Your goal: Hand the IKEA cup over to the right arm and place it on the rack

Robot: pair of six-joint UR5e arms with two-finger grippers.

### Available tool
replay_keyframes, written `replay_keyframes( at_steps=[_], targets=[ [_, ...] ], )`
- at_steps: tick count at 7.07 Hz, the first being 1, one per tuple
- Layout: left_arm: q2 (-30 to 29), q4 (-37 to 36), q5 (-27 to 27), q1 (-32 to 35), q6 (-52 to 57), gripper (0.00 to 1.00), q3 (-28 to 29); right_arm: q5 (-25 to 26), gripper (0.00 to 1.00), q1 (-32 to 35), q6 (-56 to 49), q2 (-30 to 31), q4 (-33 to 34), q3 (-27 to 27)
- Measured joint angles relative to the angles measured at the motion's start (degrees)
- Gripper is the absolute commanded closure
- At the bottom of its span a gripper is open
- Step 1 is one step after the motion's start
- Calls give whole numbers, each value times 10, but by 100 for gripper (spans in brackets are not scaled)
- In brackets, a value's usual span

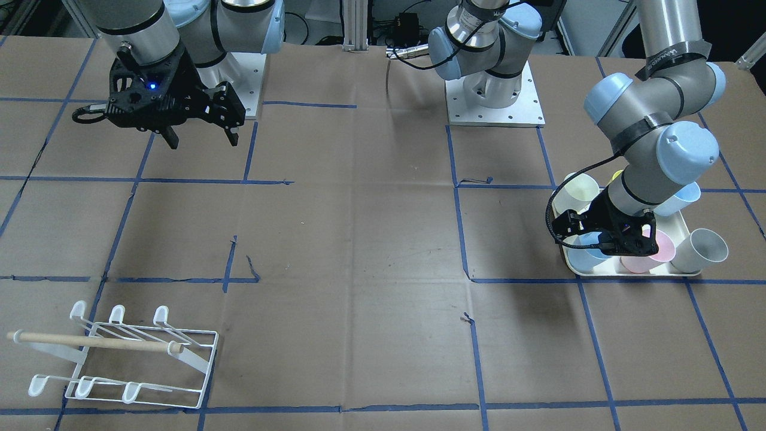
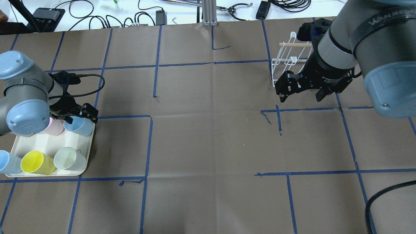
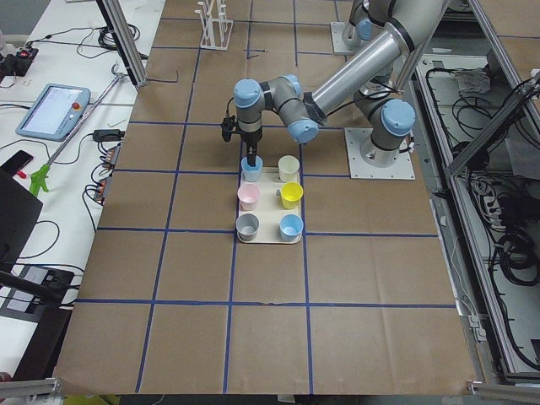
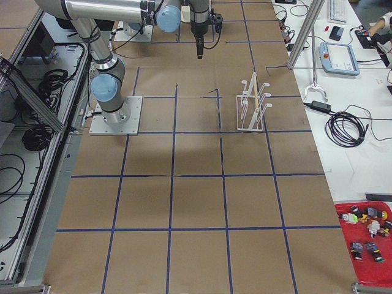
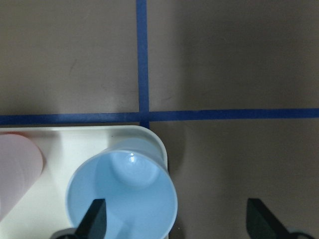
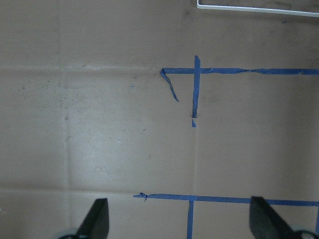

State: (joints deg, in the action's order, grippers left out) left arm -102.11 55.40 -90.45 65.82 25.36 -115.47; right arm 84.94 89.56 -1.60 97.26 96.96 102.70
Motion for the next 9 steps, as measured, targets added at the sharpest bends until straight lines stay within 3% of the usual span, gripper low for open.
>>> replay_keyframes(
  at_steps=[1,2,3,4,7,9],
  targets=[
    [-2,0,-1,-1,0,30,-1,-1,0,0,1,0,6,3],
    [-2,0,-2,-1,1,68,-1,-2,0,0,7,0,39,14],
    [-2,-1,-2,-1,3,95,-1,-3,0,0,26,1,110,36],
    [-2,-1,-2,-2,4,100,0,-3,0,1,60,2,204,69],
    [3,-7,-2,-3,6,100,2,-17,0,4,248,3,479,145],
    [14,-7,-4,-3,5,100,9,-49,0,4,368,3,554,167]
  ],
)
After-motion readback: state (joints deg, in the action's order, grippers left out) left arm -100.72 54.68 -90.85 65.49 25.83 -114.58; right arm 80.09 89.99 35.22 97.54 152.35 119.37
